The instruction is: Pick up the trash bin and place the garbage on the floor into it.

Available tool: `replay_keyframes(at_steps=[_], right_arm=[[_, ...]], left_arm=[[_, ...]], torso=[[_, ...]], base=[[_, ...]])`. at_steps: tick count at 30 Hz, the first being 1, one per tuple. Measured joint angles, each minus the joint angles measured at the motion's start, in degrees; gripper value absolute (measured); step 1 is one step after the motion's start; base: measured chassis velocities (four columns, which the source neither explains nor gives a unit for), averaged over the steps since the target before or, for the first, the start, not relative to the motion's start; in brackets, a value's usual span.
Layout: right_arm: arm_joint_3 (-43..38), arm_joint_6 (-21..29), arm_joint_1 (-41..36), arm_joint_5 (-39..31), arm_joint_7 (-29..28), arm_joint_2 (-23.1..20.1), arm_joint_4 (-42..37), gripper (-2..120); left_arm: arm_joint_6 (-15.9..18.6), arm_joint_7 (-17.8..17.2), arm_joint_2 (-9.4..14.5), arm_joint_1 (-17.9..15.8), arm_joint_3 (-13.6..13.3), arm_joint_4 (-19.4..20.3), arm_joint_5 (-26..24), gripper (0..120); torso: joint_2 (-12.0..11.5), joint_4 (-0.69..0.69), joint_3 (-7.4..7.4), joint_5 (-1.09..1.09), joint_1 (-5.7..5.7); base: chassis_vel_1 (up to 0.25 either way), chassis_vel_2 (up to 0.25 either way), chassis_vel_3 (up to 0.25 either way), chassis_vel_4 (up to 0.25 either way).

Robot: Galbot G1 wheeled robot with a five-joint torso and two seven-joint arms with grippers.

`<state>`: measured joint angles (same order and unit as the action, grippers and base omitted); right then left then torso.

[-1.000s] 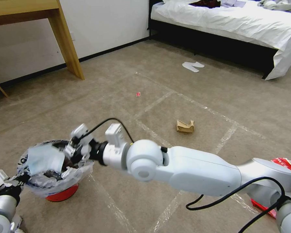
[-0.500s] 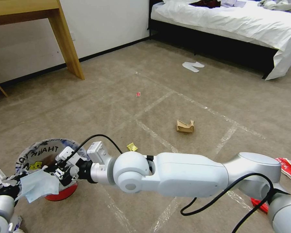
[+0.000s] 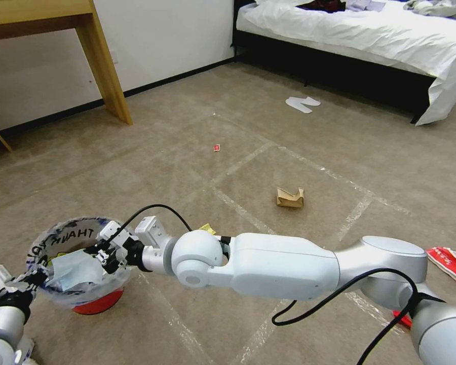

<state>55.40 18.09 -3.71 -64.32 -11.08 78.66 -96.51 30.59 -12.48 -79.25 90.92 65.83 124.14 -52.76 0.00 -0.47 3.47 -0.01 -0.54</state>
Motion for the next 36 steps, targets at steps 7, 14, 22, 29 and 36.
replay_keyframes(at_steps=[7, 14, 22, 29, 36], right_arm=[[0.8, -0.6, 0.0, 1.7, 0.6, 2.2, 4.6, 0], [1.6, -1.1, 0.0, 3.1, 0.8, 4.3, 8.4, 0], [1.9, -1.1, 0.0, 4.8, 0.4, 5.5, 10.2, 10], [1.5, -1.1, -0.2, 5.0, -0.2, 5.3, 9.3, 36], [-0.7, -1.7, -0.7, 3.8, -1.3, 5.7, 7.2, 62]], left_arm=[[-0.1, 0.1, 0.0, 0.0, 0.0, -0.2, 0.0, 5], [-0.1, 0.2, -0.2, -0.1, -0.1, -0.4, 0.2, 5], [-0.2, 0.4, -0.4, 0.0, -0.3, -0.5, 0.6, 5], [-0.2, 0.5, -0.4, 0.1, -0.4, -0.5, 0.7, 5], [-0.2, 0.6, -0.7, 0.1, -0.4, -0.5, 0.8, 5]], torso=[[0.0, 0.00, 0.00, 0.00, 0.00], [0.0, 0.00, 0.00, 0.00, 0.00], [0.0, 0.00, 0.00, 0.00, 0.00], [0.0, 0.00, 0.00, 0.00, 0.00], [0.0, 0.00, 0.00, 0.00, 0.00]], base=[[0.000, 0.000, 0.000, 0.000], [0.000, 0.000, 0.000, 0.000], [0.000, 0.000, 0.000, 0.000], [0.000, 0.000, 0.000, 0.000], [0.000, 0.000, 0.000, 0.000]])
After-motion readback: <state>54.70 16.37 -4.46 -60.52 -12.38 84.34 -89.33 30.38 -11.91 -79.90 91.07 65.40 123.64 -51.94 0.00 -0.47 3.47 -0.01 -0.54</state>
